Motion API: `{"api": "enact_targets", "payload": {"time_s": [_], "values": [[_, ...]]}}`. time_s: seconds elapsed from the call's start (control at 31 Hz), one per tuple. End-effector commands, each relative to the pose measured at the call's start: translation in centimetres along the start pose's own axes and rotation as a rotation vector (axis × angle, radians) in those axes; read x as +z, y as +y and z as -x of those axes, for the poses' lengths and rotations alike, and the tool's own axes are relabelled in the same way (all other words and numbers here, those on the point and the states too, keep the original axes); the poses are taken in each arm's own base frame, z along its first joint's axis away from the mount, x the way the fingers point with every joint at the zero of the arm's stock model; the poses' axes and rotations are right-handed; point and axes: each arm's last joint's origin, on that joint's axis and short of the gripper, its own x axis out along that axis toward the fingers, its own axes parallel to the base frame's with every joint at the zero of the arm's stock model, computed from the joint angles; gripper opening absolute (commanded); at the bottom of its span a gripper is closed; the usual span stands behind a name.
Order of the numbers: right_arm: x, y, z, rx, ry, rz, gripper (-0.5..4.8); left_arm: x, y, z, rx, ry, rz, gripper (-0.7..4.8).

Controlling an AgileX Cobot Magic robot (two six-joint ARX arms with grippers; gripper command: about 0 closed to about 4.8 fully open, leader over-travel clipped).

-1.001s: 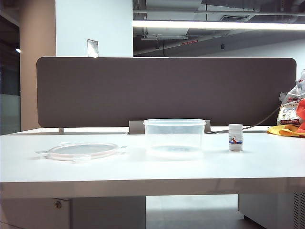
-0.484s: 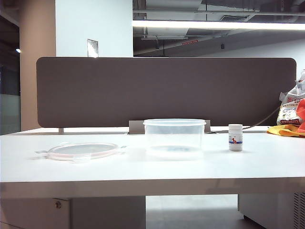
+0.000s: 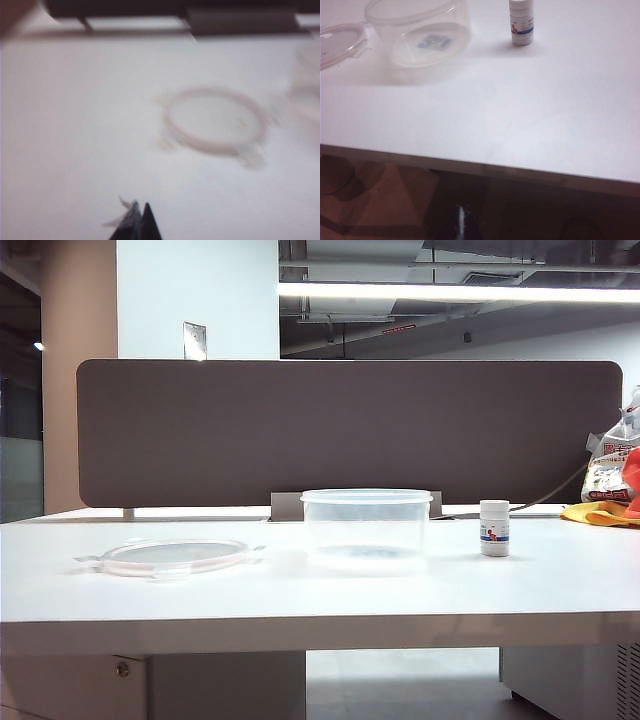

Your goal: Remove the lid of the round box, pick up the small white medicine bottle inside, and place it on the table.

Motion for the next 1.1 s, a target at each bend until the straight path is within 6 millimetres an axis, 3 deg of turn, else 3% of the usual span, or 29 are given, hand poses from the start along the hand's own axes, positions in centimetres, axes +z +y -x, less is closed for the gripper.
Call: {"api": "enact_targets", "payload": {"time_s": [0.03, 0.23, 1.0, 1.1], "values": [[0.26, 0.06, 0.05, 0.005, -0.02, -0.002, -0.06, 0.55, 0.7, 0.12, 0.065, -0.078, -0.002, -0.05], [0.26, 0.06, 0.06, 0.005, -0.021, -0.002, -0.05, 0.53, 1.52, 0.23, 0.145, -0.077, 0.003, -0.05], [0.29, 0.07, 0.1, 0.005, -0.027, -0.001, -0.06, 0.52, 1.44, 0.22, 0.117, -0.076, 0.023, -0.05], [0.53, -0.05, 0.09, -0.045, -0.059, 0.099, -0.06, 0.52, 1.44, 0.22, 0.117, -0.076, 0.023, -0.06]]}}
